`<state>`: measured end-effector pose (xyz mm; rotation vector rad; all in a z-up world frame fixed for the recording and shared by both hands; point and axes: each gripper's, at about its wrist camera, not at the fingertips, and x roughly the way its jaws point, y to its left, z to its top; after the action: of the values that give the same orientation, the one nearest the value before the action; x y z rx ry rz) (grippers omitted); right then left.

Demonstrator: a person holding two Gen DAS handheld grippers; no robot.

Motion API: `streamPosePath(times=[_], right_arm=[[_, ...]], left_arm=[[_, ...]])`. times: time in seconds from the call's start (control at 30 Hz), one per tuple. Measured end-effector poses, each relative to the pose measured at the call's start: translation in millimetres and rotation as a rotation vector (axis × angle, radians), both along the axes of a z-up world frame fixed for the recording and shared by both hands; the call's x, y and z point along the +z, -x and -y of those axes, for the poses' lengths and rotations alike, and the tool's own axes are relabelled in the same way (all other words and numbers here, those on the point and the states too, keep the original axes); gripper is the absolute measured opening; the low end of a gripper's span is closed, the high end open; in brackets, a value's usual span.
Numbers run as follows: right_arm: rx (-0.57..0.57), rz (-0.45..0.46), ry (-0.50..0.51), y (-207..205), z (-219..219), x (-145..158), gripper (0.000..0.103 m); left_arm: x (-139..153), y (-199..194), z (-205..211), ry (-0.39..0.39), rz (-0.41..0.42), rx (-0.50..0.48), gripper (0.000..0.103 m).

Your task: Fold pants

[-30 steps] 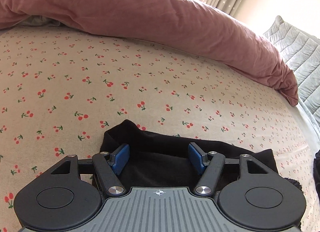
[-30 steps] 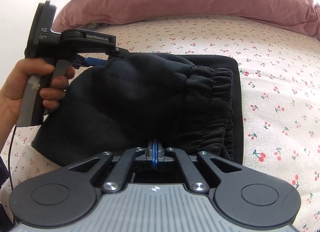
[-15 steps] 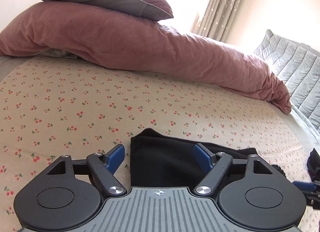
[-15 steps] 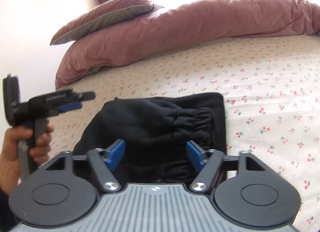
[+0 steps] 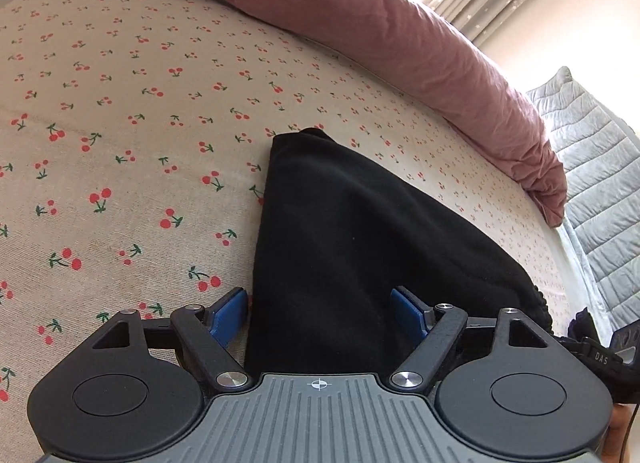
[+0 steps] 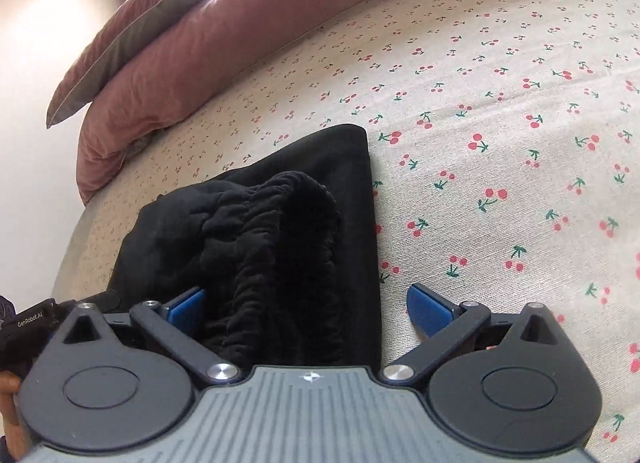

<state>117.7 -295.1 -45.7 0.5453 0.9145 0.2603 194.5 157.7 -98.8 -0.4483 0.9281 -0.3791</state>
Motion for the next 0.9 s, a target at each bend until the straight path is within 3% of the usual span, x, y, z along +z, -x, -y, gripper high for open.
streamPosePath(times=[0.13, 0.2, 0.23, 0.47, 0.63, 0.8, 0.9], right_arm=[[-0.008, 0.015, -0.039, 2, 1, -1, 0.098], [0.003, 0.01, -0.096, 4, 4, -3, 0.088], [-0.008, 0.0, -0.119, 4, 6, -5, 0.079], [-0.015, 0.042, -0.1, 10, -5, -1, 0.042], [0.0, 0.093, -0.053, 3, -16, 20, 0.034], [0.031, 0.184, 0.031, -19, -14, 53, 0.033], [0.004, 0.229, 0.017, -41, -1, 61, 0.033]], left_arm=[[-3, -4, -3, 0.039, 0.019, -0.026, 0.078], [-4, -3, -1, 0.034, 0.026, -0.034, 0.074], [-4, -2, 1, 0.038, 0.028, -0.044, 0.062], [8, 9, 20, -0.061, 0.118, -0.069, 0.028], [23, 15, 27, -0.093, 0.176, -0.056, 0.026], [50, 6, 37, -0.067, 0.264, -0.027, 0.025], [61, -10, 48, -0.041, 0.313, 0.0, 0.025]])
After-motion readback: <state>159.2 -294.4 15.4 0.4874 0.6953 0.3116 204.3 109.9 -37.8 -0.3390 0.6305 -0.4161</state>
